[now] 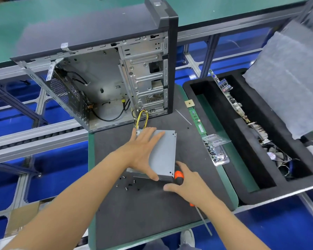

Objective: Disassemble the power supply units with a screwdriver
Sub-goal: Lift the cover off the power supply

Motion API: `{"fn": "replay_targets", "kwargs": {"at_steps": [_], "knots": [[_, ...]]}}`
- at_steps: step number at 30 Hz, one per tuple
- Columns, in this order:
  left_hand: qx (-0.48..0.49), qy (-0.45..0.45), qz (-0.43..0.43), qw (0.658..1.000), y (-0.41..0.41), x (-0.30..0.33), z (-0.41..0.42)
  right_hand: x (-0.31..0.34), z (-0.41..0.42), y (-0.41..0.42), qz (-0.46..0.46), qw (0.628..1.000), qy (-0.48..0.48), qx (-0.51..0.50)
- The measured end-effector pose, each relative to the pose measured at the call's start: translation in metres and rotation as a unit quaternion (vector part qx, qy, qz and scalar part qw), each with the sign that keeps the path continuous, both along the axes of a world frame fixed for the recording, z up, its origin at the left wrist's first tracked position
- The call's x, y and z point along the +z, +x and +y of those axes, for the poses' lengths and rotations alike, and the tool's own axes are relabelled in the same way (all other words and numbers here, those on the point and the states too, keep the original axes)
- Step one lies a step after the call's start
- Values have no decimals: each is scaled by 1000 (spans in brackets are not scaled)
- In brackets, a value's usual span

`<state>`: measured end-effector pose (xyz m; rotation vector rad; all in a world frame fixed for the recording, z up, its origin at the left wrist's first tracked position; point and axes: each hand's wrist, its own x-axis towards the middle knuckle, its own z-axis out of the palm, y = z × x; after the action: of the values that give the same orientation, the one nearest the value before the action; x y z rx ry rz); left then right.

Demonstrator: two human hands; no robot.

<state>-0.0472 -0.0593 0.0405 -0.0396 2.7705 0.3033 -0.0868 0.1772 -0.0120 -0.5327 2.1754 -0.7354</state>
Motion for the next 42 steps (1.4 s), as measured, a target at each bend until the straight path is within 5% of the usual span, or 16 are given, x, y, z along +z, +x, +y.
{"fn": "replay_targets", "kwargs": {"at_steps": [4,9,13,22,29,35,38,42], "knots": [[35,-22,40,998,1,-7,8,-3,-3,-4,94,993,-6,-72],[243,-42,25,969,-10,-12,33,4,-13,-30,157,966,-1,-204],[258,-46,11,965,-19,-6,33,2,-19,-30,79,958,-41,-272],[369,113,103,917,-5,-10,-2,14,-36,-4,-138,913,-163,-348],[436,169,178,866,-11,-9,17,17,-34,-17,-143,867,-247,-407],[458,259,143,838,-13,-14,27,35,-29,-75,-78,889,-249,-375],[472,239,211,822,-26,-12,12,29,-29,-78,-69,898,-240,-362],[523,289,238,766,-47,-10,-13,22,-31,-72,-62,891,-249,-374]]}}
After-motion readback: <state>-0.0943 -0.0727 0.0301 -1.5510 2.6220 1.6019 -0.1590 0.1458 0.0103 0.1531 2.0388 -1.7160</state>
